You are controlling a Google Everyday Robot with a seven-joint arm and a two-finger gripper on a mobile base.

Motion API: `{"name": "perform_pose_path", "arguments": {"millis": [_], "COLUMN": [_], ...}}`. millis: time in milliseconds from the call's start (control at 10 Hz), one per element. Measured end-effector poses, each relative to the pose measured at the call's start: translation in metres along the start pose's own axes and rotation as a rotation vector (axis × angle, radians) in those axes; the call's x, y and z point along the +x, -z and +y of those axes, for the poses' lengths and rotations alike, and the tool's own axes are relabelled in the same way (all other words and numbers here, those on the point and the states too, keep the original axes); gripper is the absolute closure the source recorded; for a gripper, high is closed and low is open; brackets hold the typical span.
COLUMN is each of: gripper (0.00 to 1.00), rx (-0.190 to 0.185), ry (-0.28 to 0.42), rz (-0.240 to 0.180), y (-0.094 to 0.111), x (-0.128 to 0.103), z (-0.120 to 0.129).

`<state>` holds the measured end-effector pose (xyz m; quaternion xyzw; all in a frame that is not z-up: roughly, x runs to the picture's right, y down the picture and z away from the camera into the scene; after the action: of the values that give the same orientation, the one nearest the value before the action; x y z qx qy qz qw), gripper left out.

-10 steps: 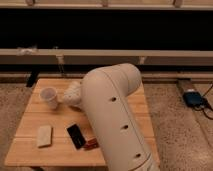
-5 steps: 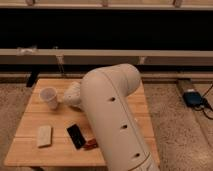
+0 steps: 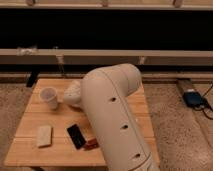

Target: Stand the bottle upright

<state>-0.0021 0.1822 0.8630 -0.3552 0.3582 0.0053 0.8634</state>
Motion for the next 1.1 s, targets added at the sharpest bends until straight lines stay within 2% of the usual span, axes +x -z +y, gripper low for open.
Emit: {"name": "perform_pose_path", "arguments": {"millis": [100,400,800,1100], "gripper": [1.00,1.00,1.00,1.00], "rx": [0.000,0.006,0.032,0.042], "ry": [-0.006,-0.037,-0.078,-0.093], "rz": [-0.002,-0.012,-0.045,-0.086], "y": [0.001,0.007,0.031,0.048], "x": [0.000,0.003,0.006,0.005], "z": [-0.001,-0.007,-0.022,-0.032]}}
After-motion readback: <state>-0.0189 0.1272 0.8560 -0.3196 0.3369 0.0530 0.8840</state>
